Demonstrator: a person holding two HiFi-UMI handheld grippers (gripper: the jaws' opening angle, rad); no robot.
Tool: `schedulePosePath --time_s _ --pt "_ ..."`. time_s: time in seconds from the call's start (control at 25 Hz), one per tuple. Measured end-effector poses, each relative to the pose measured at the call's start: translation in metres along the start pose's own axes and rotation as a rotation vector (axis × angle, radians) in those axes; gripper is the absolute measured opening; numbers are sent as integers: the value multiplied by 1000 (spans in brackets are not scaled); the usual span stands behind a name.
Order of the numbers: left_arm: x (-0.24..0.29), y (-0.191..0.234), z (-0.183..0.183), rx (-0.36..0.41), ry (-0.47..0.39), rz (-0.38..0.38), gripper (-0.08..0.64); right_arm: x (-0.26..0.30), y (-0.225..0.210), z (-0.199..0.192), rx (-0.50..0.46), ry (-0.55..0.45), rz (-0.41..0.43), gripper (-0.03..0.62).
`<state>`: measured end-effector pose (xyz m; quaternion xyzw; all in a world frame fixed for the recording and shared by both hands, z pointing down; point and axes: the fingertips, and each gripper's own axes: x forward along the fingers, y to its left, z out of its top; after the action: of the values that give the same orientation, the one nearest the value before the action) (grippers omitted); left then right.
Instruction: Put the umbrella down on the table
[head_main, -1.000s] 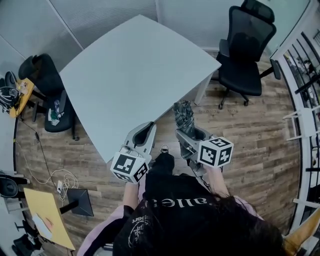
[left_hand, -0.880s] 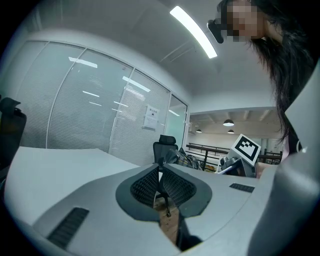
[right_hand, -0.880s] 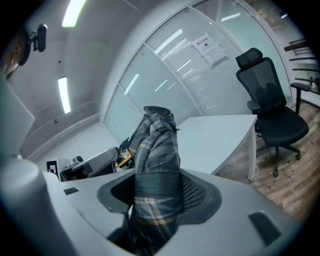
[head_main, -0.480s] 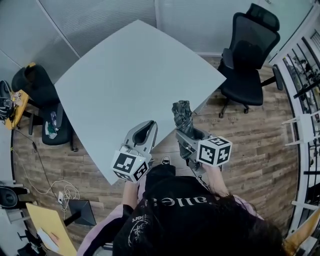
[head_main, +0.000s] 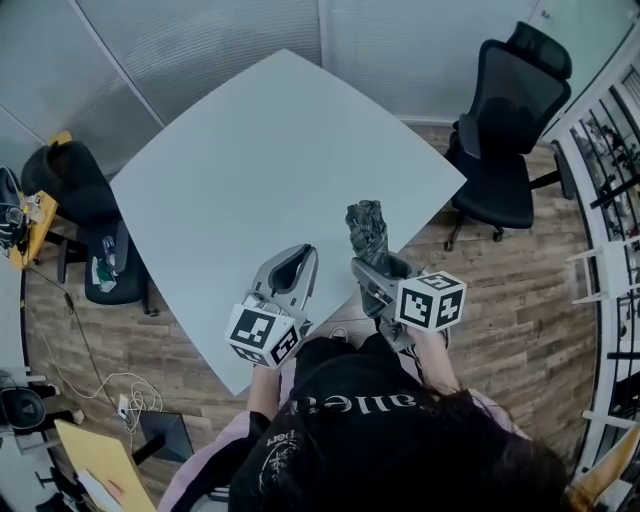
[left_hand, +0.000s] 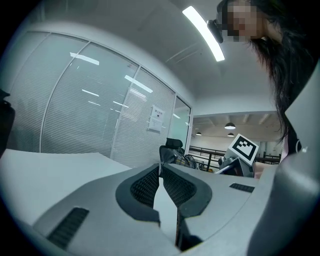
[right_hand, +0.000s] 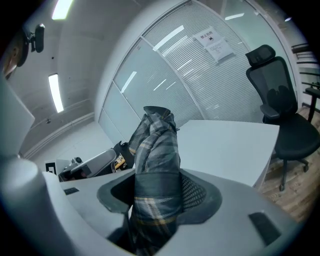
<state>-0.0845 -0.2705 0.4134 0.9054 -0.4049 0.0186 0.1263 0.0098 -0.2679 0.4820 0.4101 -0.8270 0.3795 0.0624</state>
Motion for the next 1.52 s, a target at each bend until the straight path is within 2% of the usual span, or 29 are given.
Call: schedulePosePath --time_s 0.24,0.72,1.24,1.36,1.52 --pt "5 12 -6 -25 -2 38 26 14 -8 6 -26 40 11 230" --pt "36 57 7 -68 -35 234 26 79 -33 53 -119 174 133 230" --pt "62 81 6 -99 -16 387 26 161 -73 84 -215 314 210 230" --pt "64 86 7 -102 -14 418 26 184 -87 89 -261 346 206 230" --pt "65 89 8 -103 -10 460 26 220 -109 94 -389 414 190 230"
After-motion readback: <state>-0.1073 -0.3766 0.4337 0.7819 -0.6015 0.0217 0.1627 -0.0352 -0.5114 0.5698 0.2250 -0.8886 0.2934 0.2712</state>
